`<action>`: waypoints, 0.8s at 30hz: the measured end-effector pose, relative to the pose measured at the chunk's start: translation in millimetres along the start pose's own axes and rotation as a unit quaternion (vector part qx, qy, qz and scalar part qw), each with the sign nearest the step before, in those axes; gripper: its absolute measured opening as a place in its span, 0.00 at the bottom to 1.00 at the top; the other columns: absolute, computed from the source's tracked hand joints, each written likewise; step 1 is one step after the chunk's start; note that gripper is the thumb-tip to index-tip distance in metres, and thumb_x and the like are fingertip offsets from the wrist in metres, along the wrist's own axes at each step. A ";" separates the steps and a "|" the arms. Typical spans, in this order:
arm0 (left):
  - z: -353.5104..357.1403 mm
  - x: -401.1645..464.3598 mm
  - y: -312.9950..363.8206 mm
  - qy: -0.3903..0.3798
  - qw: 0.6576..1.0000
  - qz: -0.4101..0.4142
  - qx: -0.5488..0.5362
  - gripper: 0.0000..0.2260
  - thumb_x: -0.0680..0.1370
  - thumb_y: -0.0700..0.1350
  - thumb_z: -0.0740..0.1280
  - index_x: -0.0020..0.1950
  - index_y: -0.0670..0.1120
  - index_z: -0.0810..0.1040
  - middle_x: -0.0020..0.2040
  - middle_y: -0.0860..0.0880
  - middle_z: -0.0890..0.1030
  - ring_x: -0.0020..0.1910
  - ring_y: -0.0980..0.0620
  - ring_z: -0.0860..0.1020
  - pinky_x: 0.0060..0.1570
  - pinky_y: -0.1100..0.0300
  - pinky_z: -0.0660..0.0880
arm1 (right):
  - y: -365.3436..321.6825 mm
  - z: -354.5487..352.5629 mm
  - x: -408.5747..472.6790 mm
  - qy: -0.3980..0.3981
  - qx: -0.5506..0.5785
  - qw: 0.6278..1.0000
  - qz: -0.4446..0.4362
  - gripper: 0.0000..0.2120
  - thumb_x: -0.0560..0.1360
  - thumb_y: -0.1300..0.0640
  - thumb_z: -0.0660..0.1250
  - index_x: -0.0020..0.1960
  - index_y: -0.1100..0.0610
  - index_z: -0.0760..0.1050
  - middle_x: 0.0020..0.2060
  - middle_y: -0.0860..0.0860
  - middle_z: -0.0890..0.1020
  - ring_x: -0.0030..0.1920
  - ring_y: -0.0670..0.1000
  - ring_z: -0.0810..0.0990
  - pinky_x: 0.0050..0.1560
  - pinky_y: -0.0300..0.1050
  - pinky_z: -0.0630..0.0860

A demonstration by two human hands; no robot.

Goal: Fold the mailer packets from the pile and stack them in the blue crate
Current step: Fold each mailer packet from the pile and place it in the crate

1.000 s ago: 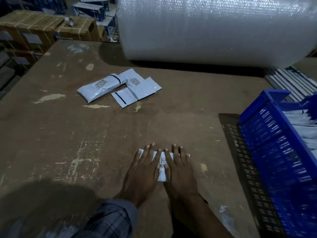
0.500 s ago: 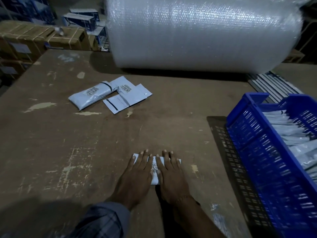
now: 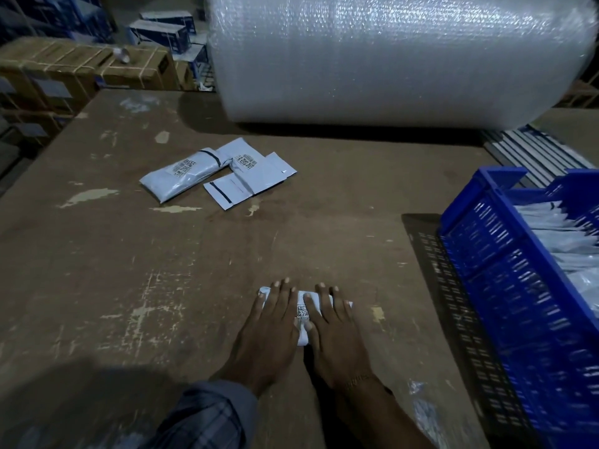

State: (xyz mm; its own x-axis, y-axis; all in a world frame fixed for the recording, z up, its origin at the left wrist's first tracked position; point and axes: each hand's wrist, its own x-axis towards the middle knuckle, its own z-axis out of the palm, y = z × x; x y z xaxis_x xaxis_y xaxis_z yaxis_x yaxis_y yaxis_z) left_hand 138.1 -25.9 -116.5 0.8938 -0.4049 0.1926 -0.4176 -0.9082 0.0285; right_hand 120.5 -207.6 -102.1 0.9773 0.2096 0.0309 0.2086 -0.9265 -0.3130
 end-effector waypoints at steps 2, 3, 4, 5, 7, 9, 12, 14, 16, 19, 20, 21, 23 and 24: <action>-4.1 -4.5 5.7 0.022 1.000 0.004 -0.015 0.25 0.83 0.46 0.55 0.79 0.37 0.69 0.79 0.36 0.70 0.78 0.36 0.70 0.74 0.39 0.64 | 2.7 0.0 9.9 -0.015 -0.013 1.000 -0.005 0.27 0.86 0.46 0.40 0.84 0.45 0.54 0.84 0.50 0.47 0.84 0.56 0.44 0.81 0.56 0.43; -6.2 -4.9 7.5 0.026 0.999 0.010 -0.017 0.25 0.83 0.46 0.55 0.78 0.37 0.69 0.77 0.36 0.72 0.77 0.36 0.71 0.72 0.39 0.64 | 4.0 -0.2 12.8 -0.020 -0.014 1.000 -0.008 0.27 0.86 0.46 0.43 0.84 0.45 0.55 0.84 0.51 0.49 0.84 0.57 0.46 0.81 0.55 0.45; -8.4 -4.7 7.5 0.022 0.999 0.015 -0.019 0.25 0.83 0.46 0.55 0.79 0.37 0.68 0.77 0.36 0.73 0.77 0.36 0.71 0.72 0.39 0.65 | 4.5 -1.5 14.5 -0.023 -0.014 1.000 -0.010 0.26 0.85 0.47 0.45 0.84 0.45 0.56 0.84 0.52 0.52 0.84 0.58 0.49 0.80 0.55 0.45; -9.0 -4.3 6.1 0.016 1.000 0.017 -0.020 0.25 0.84 0.47 0.54 0.79 0.38 0.66 0.78 0.37 0.72 0.77 0.36 0.70 0.72 0.39 0.66 | 4.3 -2.6 14.5 -0.024 -0.019 0.999 -0.010 0.26 0.85 0.47 0.47 0.83 0.45 0.58 0.84 0.52 0.53 0.83 0.58 0.51 0.80 0.55 0.45; -7.4 -4.3 1.2 -0.005 1.000 0.007 -0.029 0.25 0.87 0.48 0.49 0.81 0.39 0.66 0.80 0.37 0.68 0.80 0.37 0.66 0.74 0.39 0.67 | 1.3 -4.0 9.8 -0.020 -0.034 0.999 -0.009 0.27 0.83 0.48 0.49 0.82 0.48 0.62 0.83 0.54 0.58 0.82 0.60 0.57 0.80 0.54 0.45; -6.5 -4.5 -0.5 -0.027 0.998 -0.011 -0.056 0.28 0.87 0.49 0.41 0.83 0.40 0.64 0.84 0.39 0.62 0.83 0.39 0.61 0.77 0.40 0.63 | -3.6 -4.6 -1.1 -0.016 -0.038 0.999 -0.009 0.28 0.81 0.49 0.51 0.81 0.52 0.66 0.81 0.56 0.63 0.80 0.61 0.62 0.80 0.56 0.47; -6.2 -4.6 -0.8 -0.046 0.996 -0.023 -0.072 0.29 0.84 0.49 0.46 0.86 0.42 0.57 0.86 0.42 0.54 0.86 0.42 0.53 0.81 0.41 0.57 | -6.1 -6.9 -13.7 -0.007 -0.013 1.000 0.004 0.27 0.84 0.48 0.49 0.80 0.53 0.67 0.81 0.55 0.64 0.81 0.60 0.60 0.80 0.58 0.51; -3.7 -4.3 -3.2 -0.061 0.995 -0.011 -0.072 0.30 0.83 0.50 0.50 0.86 0.43 0.57 0.86 0.42 0.55 0.86 0.42 0.52 0.81 0.40 0.59 | -6.9 -13.1 -12.3 -0.017 0.002 1.000 0.017 0.29 0.84 0.48 0.43 0.80 0.54 0.66 0.81 0.55 0.64 0.81 0.61 0.59 0.80 0.60 0.56; -1.2 -5.1 -4.5 -0.063 0.996 -0.005 -0.068 0.30 0.84 0.50 0.50 0.86 0.43 0.56 0.86 0.42 0.56 0.85 0.41 0.53 0.80 0.39 0.60 | -6.7 -13.3 -3.3 -0.006 -0.010 1.000 0.019 0.33 0.85 0.45 0.36 0.81 0.57 0.63 0.82 0.59 0.60 0.82 0.64 0.57 0.79 0.62 0.57; -2.3 -11.9 -1.4 -0.042 0.995 -0.006 -0.085 0.27 0.86 0.48 0.50 0.85 0.44 0.59 0.85 0.43 0.60 0.85 0.42 0.56 0.81 0.43 0.56 | -3.5 -2.9 20.7 0.003 -0.016 0.997 0.078 0.37 0.84 0.37 0.31 0.84 0.56 0.54 0.83 0.56 0.52 0.83 0.60 0.51 0.81 0.58 0.49; -4.6 -14.8 0.3 -0.025 0.996 -0.006 -0.084 0.26 0.86 0.48 0.52 0.85 0.44 0.61 0.85 0.44 0.62 0.85 0.43 0.57 0.81 0.44 0.54 | -2.7 3.2 31.2 0.002 -0.027 0.995 0.095 0.38 0.83 0.37 0.30 0.84 0.56 0.54 0.83 0.57 0.52 0.83 0.61 0.50 0.82 0.59 0.49; -6.5 -15.9 0.9 -0.015 0.996 -0.005 -0.085 0.25 0.87 0.47 0.53 0.85 0.45 0.62 0.84 0.45 0.63 0.85 0.44 0.58 0.81 0.45 0.54 | -3.7 6.6 41.5 0.000 -0.037 0.993 0.109 0.37 0.84 0.37 0.32 0.84 0.56 0.55 0.83 0.58 0.54 0.83 0.62 0.51 0.81 0.60 0.50; -7.4 -18.7 0.2 -0.019 0.997 -0.001 -0.075 0.25 0.86 0.46 0.55 0.85 0.44 0.62 0.84 0.45 0.64 0.84 0.44 0.59 0.81 0.45 0.55 | -6.3 8.2 51.8 0.008 -0.053 0.992 0.118 0.33 0.85 0.40 0.39 0.83 0.55 0.59 0.82 0.61 0.57 0.82 0.65 0.53 0.80 0.62 0.49; -7.4 -19.1 -0.9 -0.028 0.997 -0.006 -0.072 0.26 0.86 0.46 0.55 0.85 0.44 0.61 0.84 0.45 0.62 0.84 0.44 0.58 0.81 0.45 0.55 | -6.5 8.5 53.0 0.015 -0.067 0.991 0.114 0.31 0.85 0.42 0.42 0.83 0.54 0.60 0.82 0.61 0.58 0.82 0.66 0.53 0.80 0.62 0.48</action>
State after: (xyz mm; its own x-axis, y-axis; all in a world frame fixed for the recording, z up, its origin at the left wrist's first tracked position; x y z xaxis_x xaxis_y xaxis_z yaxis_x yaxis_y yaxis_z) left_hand 120.2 -16.6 -113.0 0.9053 -0.4023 0.1365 -0.4216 -0.8902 0.1724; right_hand 170.6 -187.9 -106.5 0.9999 -0.0169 0.0022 -0.0161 -0.9825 -0.1853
